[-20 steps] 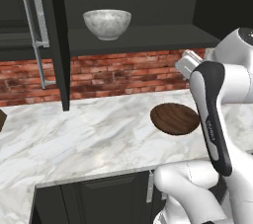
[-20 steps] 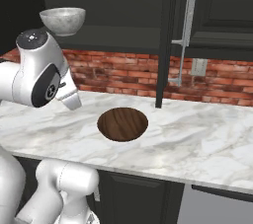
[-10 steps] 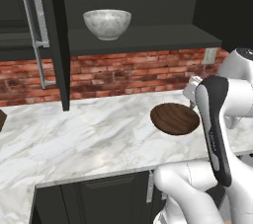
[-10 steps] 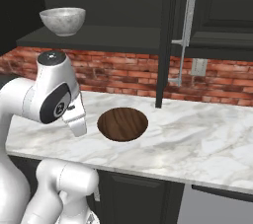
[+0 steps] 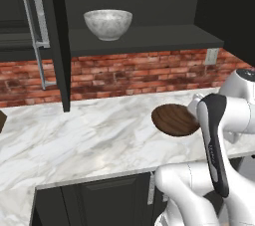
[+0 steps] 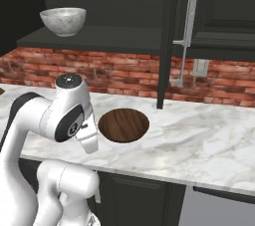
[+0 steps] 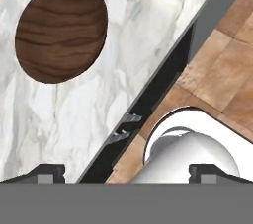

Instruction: Open the cabinet. Pick the bowls from the counter and place them in the cabinet. Then close the cabinet.

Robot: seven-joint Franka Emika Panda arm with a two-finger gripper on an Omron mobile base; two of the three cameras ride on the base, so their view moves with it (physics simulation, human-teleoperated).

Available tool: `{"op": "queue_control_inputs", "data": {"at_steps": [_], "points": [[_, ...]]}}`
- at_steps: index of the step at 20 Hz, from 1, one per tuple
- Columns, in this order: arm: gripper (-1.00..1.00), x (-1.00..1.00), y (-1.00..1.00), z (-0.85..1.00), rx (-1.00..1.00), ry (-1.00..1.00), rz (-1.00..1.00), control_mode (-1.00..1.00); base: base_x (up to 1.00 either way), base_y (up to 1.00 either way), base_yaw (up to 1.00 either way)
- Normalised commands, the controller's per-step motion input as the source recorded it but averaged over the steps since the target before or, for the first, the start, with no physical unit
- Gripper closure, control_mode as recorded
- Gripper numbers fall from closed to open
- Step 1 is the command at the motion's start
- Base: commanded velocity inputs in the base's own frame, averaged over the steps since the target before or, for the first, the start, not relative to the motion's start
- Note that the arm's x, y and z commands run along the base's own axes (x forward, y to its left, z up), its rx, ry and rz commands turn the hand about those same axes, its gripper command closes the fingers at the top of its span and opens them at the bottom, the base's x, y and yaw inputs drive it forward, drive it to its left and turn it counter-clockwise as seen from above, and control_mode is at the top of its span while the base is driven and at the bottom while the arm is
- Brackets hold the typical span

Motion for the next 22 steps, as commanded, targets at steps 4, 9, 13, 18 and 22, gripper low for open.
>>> {"op": "queue_control_inputs", "data": {"at_steps": [4,9,13,18,22], "points": [[-1.0,0.09,-0.26,-0.5,0.0,0.01,0.0,-1.0,0.0,0.0,0.0],[-1.0,0.23,-0.14,-0.4,0.0,0.0,0.0,-1.0,0.0,0.0,0.0],[-1.0,0.49,0.0,-0.29,0.0,0.0,0.0,-1.0,0.0,0.0,0.0],[-1.0,0.45,-0.13,-0.23,0.0,0.0,0.0,-1.0,0.0,0.0,0.0],[-1.0,0.3,-0.2,-0.18,0.0,0.0,0.0,-1.0,0.0,0.0,0.0]]}}
